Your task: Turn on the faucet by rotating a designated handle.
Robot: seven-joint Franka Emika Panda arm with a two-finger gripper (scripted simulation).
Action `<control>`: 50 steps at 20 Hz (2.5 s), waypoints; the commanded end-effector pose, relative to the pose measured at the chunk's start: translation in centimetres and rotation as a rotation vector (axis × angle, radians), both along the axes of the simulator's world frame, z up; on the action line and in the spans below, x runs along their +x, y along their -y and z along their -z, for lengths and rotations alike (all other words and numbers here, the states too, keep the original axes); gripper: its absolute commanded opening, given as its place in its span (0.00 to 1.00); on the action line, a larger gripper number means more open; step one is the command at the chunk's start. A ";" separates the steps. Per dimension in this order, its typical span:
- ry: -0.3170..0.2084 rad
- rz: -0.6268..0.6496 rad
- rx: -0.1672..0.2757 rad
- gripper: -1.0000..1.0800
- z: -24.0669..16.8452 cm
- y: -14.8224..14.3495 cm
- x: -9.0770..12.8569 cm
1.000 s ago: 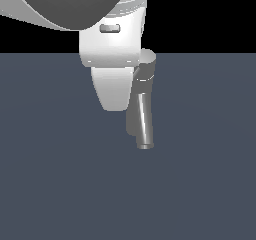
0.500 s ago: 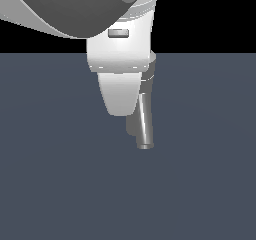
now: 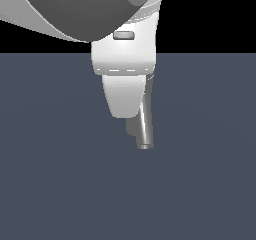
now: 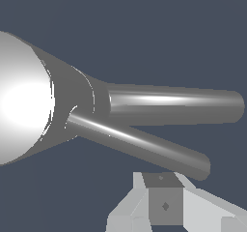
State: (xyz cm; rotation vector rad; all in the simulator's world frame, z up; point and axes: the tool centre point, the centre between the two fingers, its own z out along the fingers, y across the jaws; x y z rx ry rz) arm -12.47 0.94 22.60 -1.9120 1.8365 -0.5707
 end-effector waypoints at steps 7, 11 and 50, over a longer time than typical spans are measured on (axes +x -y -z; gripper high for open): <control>-0.002 0.013 0.001 0.00 0.2 1.8 -0.2; -0.003 0.014 0.001 0.00 0.3 2.5 -0.2; -0.005 0.005 0.000 0.00 -0.9 10.1 1.6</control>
